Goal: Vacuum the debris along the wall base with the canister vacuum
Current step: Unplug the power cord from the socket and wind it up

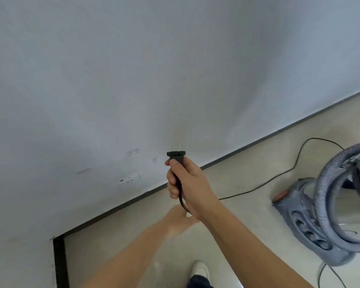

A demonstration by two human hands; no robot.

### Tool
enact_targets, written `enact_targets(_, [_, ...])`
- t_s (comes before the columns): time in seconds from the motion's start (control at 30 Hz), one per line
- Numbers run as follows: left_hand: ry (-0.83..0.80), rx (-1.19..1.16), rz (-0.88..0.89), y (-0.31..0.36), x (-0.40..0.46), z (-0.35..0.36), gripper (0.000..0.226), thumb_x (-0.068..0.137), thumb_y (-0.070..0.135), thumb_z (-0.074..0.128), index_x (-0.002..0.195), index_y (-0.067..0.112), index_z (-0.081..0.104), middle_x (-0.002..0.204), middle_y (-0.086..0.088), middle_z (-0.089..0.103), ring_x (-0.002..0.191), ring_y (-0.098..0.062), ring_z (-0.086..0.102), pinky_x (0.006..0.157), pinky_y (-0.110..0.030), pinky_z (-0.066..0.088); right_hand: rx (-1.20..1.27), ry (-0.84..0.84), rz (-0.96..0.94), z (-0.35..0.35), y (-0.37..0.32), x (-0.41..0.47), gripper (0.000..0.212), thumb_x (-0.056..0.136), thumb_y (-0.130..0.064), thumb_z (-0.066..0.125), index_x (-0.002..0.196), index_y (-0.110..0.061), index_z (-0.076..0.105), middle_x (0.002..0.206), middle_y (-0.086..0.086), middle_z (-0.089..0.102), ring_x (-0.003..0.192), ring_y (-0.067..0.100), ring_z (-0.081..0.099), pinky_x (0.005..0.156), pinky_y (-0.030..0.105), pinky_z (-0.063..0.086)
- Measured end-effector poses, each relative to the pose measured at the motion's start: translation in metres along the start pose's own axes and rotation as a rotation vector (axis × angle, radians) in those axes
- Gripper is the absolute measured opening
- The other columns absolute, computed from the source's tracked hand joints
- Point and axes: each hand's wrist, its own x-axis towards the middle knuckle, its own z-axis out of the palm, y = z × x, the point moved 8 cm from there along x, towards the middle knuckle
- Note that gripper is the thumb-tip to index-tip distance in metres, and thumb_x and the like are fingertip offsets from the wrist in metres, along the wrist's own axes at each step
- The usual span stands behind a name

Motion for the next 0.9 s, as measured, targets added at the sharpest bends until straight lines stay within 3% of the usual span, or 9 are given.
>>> enact_targets(0.07, [0.058, 0.094, 0.045, 0.022, -0.020, -0.003, 0.028, 0.098, 0.018, 0.049, 0.076, 0.035, 0.045, 0.075, 0.018, 0.047, 0.067, 0.006, 0.046, 0.066, -0.007, 0.043, 0.103, 0.048, -0.039, -0.013, -0.042, -0.039, 0.015, 0.102, -0.018, 0.041, 0.095, -0.012, 0.053, 0.057, -0.005, 0.043, 0.043, 0.010, 0.034, 0.044, 0.020, 0.026])
enact_targets(0.13, [0.157, 0.144, 0.048, 0.036, -0.034, -0.020, 0.032, 0.095, 0.024, 0.054, 0.068, 0.038, 0.044, 0.072, 0.011, 0.054, 0.071, -0.008, 0.055, 0.070, -0.015, 0.047, 0.170, 0.101, -0.082, -0.031, -0.079, -0.078, 0.018, 0.103, -0.018, 0.040, 0.094, -0.011, 0.054, 0.057, -0.004, 0.041, 0.041, 0.009, 0.030, 0.044, 0.021, 0.023])
enact_targets(0.23, [0.332, 0.191, 0.055, 0.056, -0.056, -0.053, 0.036, 0.093, 0.018, 0.055, 0.059, 0.024, 0.044, 0.058, 0.005, 0.044, 0.064, -0.019, 0.045, 0.056, -0.018, 0.031, 0.282, 0.226, -0.080, -0.072, -0.110, -0.131, 0.021, 0.103, -0.020, 0.040, 0.092, -0.009, 0.053, 0.056, -0.002, 0.039, 0.039, 0.008, 0.026, 0.040, 0.019, 0.022])
enact_targets(0.47, [0.665, 0.002, 0.184, 0.139, -0.110, -0.105, 0.023, 0.087, -0.007, 0.044, 0.077, 0.010, 0.056, 0.077, -0.007, 0.056, 0.069, -0.024, 0.046, 0.057, -0.017, 0.033, 0.594, 0.466, 0.052, -0.196, -0.114, -0.271, 0.028, 0.103, -0.026, 0.039, 0.086, -0.007, 0.051, 0.050, -0.003, 0.036, 0.032, 0.003, 0.024, 0.029, 0.014, 0.017])
enact_targets(0.6, [0.864, -0.252, 0.164, 0.185, -0.137, -0.121, 0.018, 0.098, 0.019, 0.047, 0.089, 0.006, 0.057, 0.088, -0.011, 0.058, 0.081, -0.026, 0.050, 0.072, -0.032, 0.037, 0.361, 0.625, 0.214, -0.289, -0.090, -0.361, 0.024, 0.102, -0.020, 0.042, 0.082, -0.007, 0.049, 0.049, -0.003, 0.034, 0.031, 0.002, 0.022, 0.028, 0.013, 0.014])
enact_targets(0.67, [0.779, -0.326, 0.234, 0.224, -0.142, -0.103, 0.032, 0.100, 0.023, 0.044, 0.079, 0.004, 0.058, 0.083, -0.010, 0.060, 0.081, -0.024, 0.051, 0.077, -0.032, 0.037, 0.243, 0.739, 0.228, -0.333, -0.078, -0.393, 0.020, 0.098, -0.011, 0.049, 0.079, -0.010, 0.044, 0.050, -0.003, 0.032, 0.032, 0.002, 0.022, 0.029, 0.013, 0.014])
enact_targets(0.73, [0.597, -0.183, 0.346, 0.278, -0.152, -0.054, 0.046, 0.102, 0.028, 0.040, 0.062, 0.009, 0.050, 0.067, -0.006, 0.054, 0.070, -0.022, 0.049, 0.076, -0.032, 0.038, 0.173, 0.795, 0.189, -0.360, -0.074, -0.408, 0.020, 0.096, -0.009, 0.053, 0.079, -0.011, 0.044, 0.050, -0.002, 0.036, 0.033, 0.003, 0.025, 0.030, 0.014, 0.017])
enact_targets(0.83, [0.288, 0.626, 0.432, 0.349, -0.169, 0.075, 0.050, 0.104, 0.037, 0.028, 0.068, 0.012, 0.052, 0.073, -0.009, 0.056, 0.074, -0.029, 0.057, 0.073, -0.034, 0.044, 0.069, 0.690, 0.107, -0.360, -0.091, -0.404, 0.019, 0.096, -0.019, 0.057, 0.084, -0.005, 0.058, 0.065, 0.006, 0.063, 0.047, 0.011, 0.057, 0.039, 0.016, 0.043])
enact_targets(0.9, [0.134, 1.063, 0.454, 0.376, -0.183, 0.164, 0.042, 0.105, 0.030, 0.026, 0.096, 0.010, 0.062, 0.098, -0.010, 0.064, 0.095, -0.029, 0.062, 0.077, -0.034, 0.045, -0.024, 0.517, 0.100, -0.343, -0.107, -0.397, 0.020, 0.096, -0.023, 0.058, 0.103, -0.005, 0.064, 0.094, 0.013, 0.073, 0.083, 0.020, 0.072, 0.067, 0.025, 0.059])
